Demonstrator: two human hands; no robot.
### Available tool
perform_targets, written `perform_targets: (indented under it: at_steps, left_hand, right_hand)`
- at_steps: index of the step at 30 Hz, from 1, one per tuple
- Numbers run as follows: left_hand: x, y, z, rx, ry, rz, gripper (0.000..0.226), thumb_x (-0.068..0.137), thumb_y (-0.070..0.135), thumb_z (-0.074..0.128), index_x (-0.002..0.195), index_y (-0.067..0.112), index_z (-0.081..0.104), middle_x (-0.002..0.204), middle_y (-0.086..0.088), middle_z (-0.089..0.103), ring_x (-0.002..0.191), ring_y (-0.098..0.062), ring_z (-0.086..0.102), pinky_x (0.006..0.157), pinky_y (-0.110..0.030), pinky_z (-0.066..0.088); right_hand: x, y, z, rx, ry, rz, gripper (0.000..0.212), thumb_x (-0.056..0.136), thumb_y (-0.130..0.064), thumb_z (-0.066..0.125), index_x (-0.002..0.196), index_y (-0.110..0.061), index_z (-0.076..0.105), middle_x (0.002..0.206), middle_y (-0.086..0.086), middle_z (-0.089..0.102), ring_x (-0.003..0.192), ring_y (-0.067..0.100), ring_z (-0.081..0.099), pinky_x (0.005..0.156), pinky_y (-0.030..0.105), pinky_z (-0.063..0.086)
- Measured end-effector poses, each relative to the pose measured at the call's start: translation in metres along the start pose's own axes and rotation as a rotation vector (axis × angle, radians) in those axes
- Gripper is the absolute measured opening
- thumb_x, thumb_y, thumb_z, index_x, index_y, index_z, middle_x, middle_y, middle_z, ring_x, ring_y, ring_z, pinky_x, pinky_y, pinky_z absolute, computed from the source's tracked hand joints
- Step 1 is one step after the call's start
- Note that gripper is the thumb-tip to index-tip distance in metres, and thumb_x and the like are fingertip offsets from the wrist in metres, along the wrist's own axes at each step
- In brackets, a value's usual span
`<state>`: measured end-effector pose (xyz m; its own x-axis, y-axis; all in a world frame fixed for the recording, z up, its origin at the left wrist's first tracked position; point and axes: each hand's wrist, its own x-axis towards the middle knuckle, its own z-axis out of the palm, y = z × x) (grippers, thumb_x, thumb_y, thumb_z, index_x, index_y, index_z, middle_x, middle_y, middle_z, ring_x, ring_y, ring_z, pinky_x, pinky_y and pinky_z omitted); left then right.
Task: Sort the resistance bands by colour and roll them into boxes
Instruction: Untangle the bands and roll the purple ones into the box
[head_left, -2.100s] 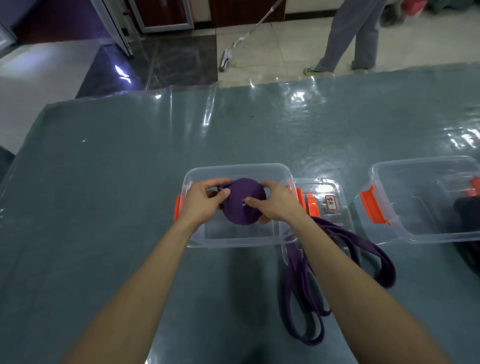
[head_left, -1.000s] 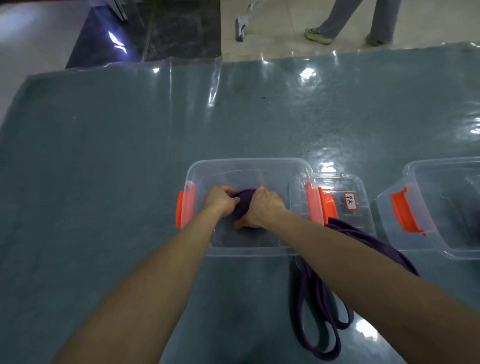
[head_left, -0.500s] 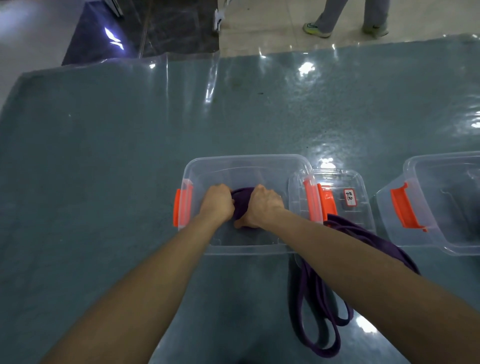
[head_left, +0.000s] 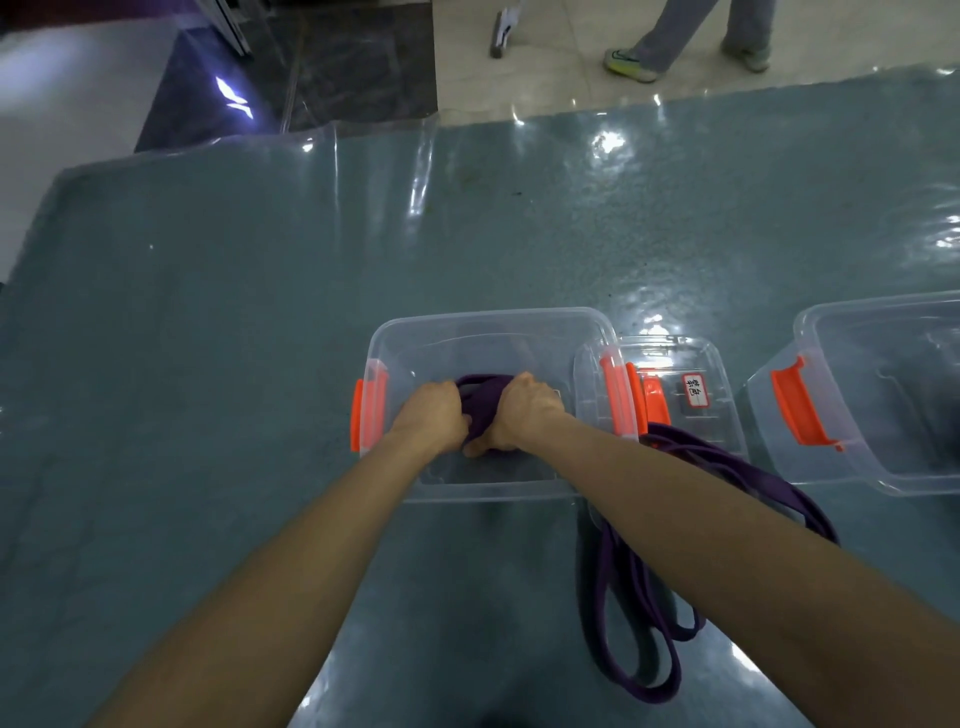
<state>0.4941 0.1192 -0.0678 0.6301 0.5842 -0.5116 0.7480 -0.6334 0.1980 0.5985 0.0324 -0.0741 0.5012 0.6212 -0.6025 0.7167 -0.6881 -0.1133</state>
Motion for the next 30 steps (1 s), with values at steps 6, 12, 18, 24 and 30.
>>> perform_targets:
  at_steps: [6,12,18,24,30]
  left_hand:
    - [-0.061,-0.001,-0.020,-0.188,0.205,0.128,0.033,0.110,0.010,0.051,0.136,0.006,0.069,0.136,-0.020,0.070,0.125,-0.037,0.064,0.102,-0.041,0.049]
    - [-0.138,0.027,0.013,-0.171,0.376,0.292,0.041,0.114,0.038,0.049,0.143,0.013,0.065,0.136,-0.009,0.069,0.122,-0.033,0.065,0.105,-0.049,0.051]
    - [-0.151,0.044,0.054,0.156,0.590,0.333,0.032,0.113,0.037,0.047,0.135,0.022,0.064,0.117,-0.003,0.070,0.108,-0.030,0.064,0.105,-0.046,0.041]
    - [-0.143,0.047,0.060,0.144,0.678,0.316,0.025,0.110,0.032,0.051,0.128,0.022,0.065,0.107,-0.005,0.067,0.101,-0.033,0.063,0.104,-0.048,0.040]
    - [-0.156,0.044,0.050,0.027,0.582,0.324,0.044,0.113,0.032,0.050,0.155,0.019,0.056,0.156,-0.007,0.058,0.151,-0.031,0.047,0.133,-0.056,0.014]
  right_hand:
    - [-0.054,0.008,-0.041,0.035,0.097,-0.036,0.084,0.078,-0.069,0.083,0.132,-0.007,0.064,0.130,0.015,0.069,0.120,0.033,0.068,0.085,0.034,0.051]
    - [-0.179,0.070,-0.015,0.626,0.890,-0.174,0.016,0.098,-0.025,0.064,0.109,-0.017,0.071,0.097,0.001,0.073,0.085,0.023,0.069,0.082,0.043,0.058]
    - [-0.220,0.152,0.077,0.442,0.514,0.323,0.112,0.075,-0.076,0.079,0.154,-0.008,0.040,0.148,0.018,0.051,0.141,0.040,0.047,0.116,0.054,0.039]
    - [-0.213,0.147,0.128,0.023,0.433,0.324,0.135,0.051,-0.107,0.056,0.141,-0.006,0.050,0.140,0.016,0.053,0.131,0.038,0.048,0.108,0.056,0.044]
    - [-0.198,0.137,0.147,-0.077,0.245,0.271,0.139,0.057,-0.107,0.048,0.149,-0.004,0.048,0.147,0.020,0.049,0.143,0.044,0.036,0.114,0.069,0.034]
